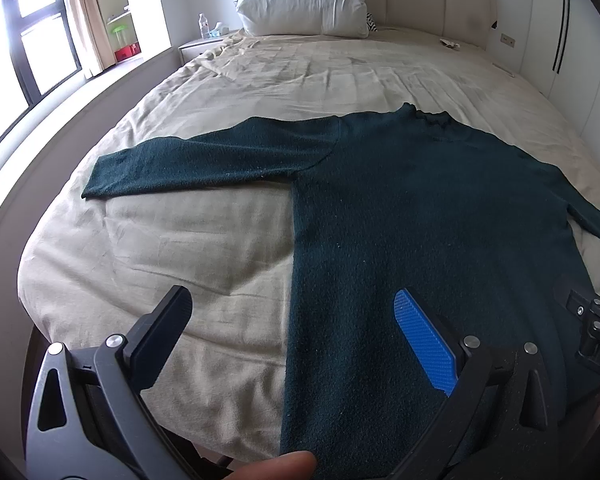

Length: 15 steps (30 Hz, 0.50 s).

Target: Fold small clothes

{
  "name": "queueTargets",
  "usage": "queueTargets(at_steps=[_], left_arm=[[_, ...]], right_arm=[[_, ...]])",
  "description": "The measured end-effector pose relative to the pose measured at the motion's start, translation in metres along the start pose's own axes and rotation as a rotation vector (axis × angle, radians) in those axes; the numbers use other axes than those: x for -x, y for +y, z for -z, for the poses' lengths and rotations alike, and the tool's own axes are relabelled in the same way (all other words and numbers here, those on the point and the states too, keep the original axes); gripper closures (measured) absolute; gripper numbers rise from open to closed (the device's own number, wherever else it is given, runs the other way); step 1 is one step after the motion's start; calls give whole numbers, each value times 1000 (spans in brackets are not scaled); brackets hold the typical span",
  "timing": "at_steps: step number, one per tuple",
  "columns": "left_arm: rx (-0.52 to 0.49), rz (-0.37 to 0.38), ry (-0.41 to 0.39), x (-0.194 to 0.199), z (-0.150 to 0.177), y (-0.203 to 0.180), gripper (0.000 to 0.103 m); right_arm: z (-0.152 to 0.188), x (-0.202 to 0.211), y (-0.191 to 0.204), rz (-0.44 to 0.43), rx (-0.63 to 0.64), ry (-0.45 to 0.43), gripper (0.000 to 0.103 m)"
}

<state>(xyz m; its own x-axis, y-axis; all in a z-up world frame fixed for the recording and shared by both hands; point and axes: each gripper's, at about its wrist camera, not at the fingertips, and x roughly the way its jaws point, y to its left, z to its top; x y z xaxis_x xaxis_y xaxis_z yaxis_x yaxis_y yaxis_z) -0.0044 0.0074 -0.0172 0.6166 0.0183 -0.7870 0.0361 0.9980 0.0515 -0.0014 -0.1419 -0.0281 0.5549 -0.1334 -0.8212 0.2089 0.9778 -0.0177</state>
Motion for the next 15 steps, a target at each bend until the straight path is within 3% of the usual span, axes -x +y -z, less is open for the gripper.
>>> queueTargets(at_steps=[15], left_arm=[[14,22,13,-8,-3,3,0]], right_arm=[[1,-2,4,2,7,2,0]])
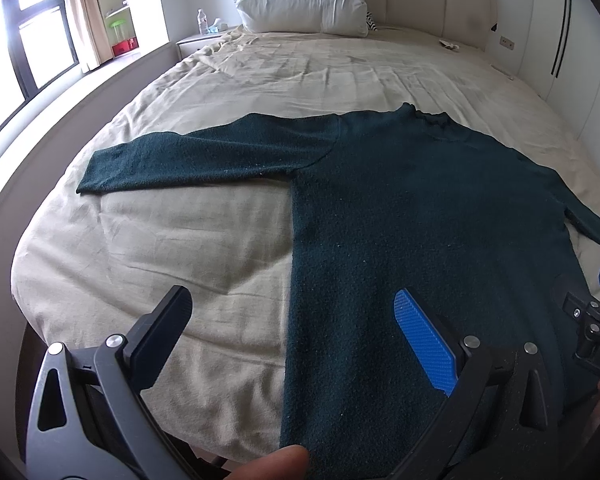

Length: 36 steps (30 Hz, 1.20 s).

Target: Fold small clothes

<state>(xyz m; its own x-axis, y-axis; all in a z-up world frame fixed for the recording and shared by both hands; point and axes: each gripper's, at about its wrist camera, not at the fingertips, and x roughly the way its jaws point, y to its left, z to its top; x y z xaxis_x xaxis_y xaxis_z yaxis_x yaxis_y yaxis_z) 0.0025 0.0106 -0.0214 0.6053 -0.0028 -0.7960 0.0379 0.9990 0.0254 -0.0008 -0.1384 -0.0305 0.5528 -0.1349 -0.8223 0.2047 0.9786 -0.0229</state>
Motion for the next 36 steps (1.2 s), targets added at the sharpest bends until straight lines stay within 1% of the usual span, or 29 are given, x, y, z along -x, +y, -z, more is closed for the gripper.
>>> queueTargets(at_steps=[5,11,17,20,23,25,26,27,29,32,34,36], left_arm=[[14,27,8,-2,-1,4,0],[36,39,15,-3,-2,8,0],[97,111,36,-8,-4,21,0],[163,174,44,-12,-5,35,0],[236,264,56,-17,-8,50,0],[300,368,84,-26,-10,63,0],[317,393,89,-28,-9,65,0],[360,447,78,-33,-9,73,0],[397,464,68,-34,-8,82,0],[408,477,96,-42,-12,102,0],[501,467,72,-48,-14,133,0],[677,464,-4,-56,-14,184,0]], right_arm=[[2,-3,3,1,2,1,0],[3,-2,7,3,10,5,0],[-1,-4,8,1,13,8,0],[-2,-5,10,-6,12,7,0],[-3,-5,12,-17,15,3,0],[-5,-5,14,-30,16,-4,0],[-6,-5,15,-34,18,-6,0],[-8,-5,17,-38,20,-9,0],[-11,-5,20,-51,27,-17,0],[-16,-4,24,-71,38,-34,0],[-19,-2,25,-94,39,-49,0],[-23,-2,28,-118,37,-62,0]])
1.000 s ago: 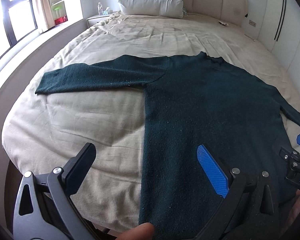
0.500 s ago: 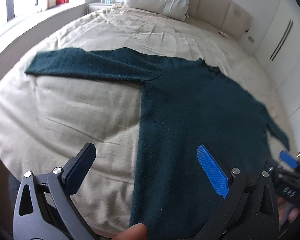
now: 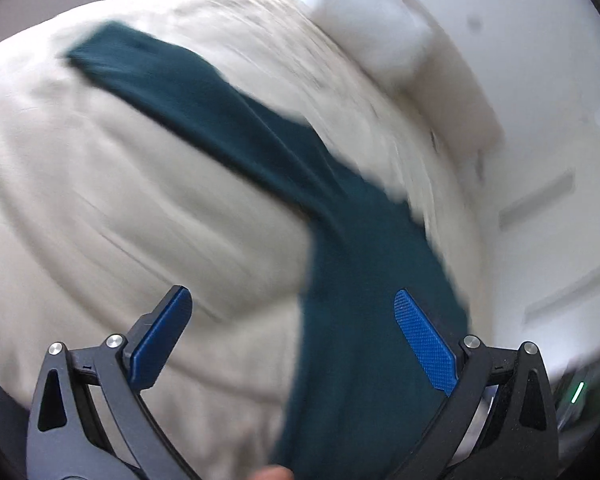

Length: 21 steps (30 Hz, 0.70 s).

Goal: Fold small clothes
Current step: 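Grasp the sweater sleeve cuff with the left gripper and lift it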

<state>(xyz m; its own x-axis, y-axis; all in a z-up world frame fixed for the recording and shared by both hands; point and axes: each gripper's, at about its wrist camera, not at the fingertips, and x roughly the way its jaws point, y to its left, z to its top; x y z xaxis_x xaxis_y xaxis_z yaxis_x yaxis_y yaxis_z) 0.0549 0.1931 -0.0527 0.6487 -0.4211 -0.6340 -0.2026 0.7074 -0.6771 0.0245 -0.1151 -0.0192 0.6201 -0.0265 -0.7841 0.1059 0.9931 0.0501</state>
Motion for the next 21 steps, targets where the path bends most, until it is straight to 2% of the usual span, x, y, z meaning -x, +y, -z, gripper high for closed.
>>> queueTargets(at_steps=[4,8,12,16,21], left_arm=[[245,113,-151,11,-52,61,0],[357,184,-269,8,-91,94,0],[500,223,-277,-17,-119,127,1],[586,214,-293,-37,-132,147,2],[618,230,-345,-52,-147,170,3]], right_arm=[[-8,-5,4,-48,-18,-14,0],[-16,-13,13,-103,-32,-8,3],[-23,-25,23,-152,-34,10,6],[-28,-34,29,-163,-33,14,6],[-31,-47,29,-174,-43,29,7]])
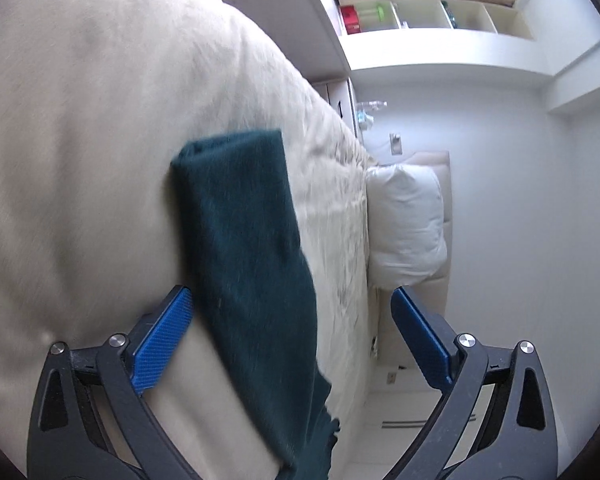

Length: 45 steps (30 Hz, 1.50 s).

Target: Fold small clothes

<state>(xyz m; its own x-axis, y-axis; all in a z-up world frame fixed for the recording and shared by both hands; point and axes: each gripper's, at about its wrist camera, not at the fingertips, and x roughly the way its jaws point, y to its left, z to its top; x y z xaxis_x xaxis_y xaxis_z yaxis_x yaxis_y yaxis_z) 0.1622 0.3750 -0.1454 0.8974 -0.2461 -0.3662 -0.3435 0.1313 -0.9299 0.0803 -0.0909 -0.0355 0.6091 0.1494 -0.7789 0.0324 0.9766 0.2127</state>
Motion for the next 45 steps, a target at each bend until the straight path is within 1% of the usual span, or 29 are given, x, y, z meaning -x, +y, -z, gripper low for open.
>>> queueTargets(at_steps=[2,5,7,8,10,11,12,13,14,16,17,20,23,24,25,27,29,30,31,32,33,36,38,39,40,41,43,44,45], left_arm=[[26,14,-17,-5,-6,4,4],[51,29,-37,-9,-13,8,10],[68,33,-47,-11,-23,11,23],[80,39,-50,-7,-27,11,27],[97,45,-52,-8,-35,15,49],[100,40,-54,-6,-39,18,55],[102,26,-57,-6,-44,20,66],[98,18,-56,-7,-46,22,72],[84,0,-54,-8,-47,23,74],[11,-53,-51,-11,-49,16,91],[-53,-91,-50,-12,-49,7,95],[-170,-123,-51,-15,-41,-17,96],[-392,-142,-34,-21,-15,-65,96],[-522,-145,-13,-27,7,-90,96],[-589,-142,2,-30,22,-103,96],[-817,-141,51,-39,77,-135,96],[-1037,-155,92,-49,139,-153,96],[-1169,-178,112,-56,175,-156,96],[-1262,-198,123,-63,202,-154,96],[-1403,-237,137,-71,239,-146,96],[-1499,-261,147,-78,268,-137,96],[-1711,-319,159,-91,322,-102,96],[-1782,-349,159,-100,344,-87,96],[-1806,-362,143,-102,349,-79,96],[-1813,-368,133,-107,352,-76,96],[-1818,-369,124,-107,350,-75,96],[-1849,-378,94,-105,364,-73,96],[-1863,-381,85,-97,384,-69,96],[-1878,-385,77,-95,393,-65,96]], right_arm=[[-1,-5,-1,-12,-12,6,8],[-1,-9,-4,-25,-27,8,8],[-1,-11,-6,-33,-32,8,8],[-1,-11,-6,-34,-33,6,8],[-1,-12,-9,-32,-37,3,9],[-1,-13,-10,-33,-39,3,8],[-1,-14,-12,-31,-45,1,8],[-1,-14,-14,-31,-48,0,9],[-1,-14,-16,-30,-52,-1,9],[0,-15,-19,-29,-60,1,12],[0,-16,-21,-27,-62,3,14],[0,-17,-28,-27,-69,5,21],[0,-16,-36,-26,-78,3,23],[0,-16,-41,-27,-92,-1,23],[-1,-15,-46,-30,-105,-2,23],[-3,-16,-58,-43,-137,-3,23],[-7,-16,-71,-54,-169,-9,23],[-11,-16,-79,-61,-186,-11,23],[-14,-17,-85,-70,-195,-8,23],[-18,-19,-93,-92,-212,-1,23],[-21,-21,-97,-107,-225,6,23],[-33,-38,-115,-193,-292,56,23],[-39,-52,-119,-259,-325,89,23],[-43,-62,-120,-299,-343,110,23],[-48,-76,-119,-352,-365,138,23],[-51,-83,-118,-374,-374,155,23],[-62,-106,-109,-432,-390,188,23],[-67,-114,-103,-466,-392,203,24],[-74,-124,-95,-506,-398,221,25]])
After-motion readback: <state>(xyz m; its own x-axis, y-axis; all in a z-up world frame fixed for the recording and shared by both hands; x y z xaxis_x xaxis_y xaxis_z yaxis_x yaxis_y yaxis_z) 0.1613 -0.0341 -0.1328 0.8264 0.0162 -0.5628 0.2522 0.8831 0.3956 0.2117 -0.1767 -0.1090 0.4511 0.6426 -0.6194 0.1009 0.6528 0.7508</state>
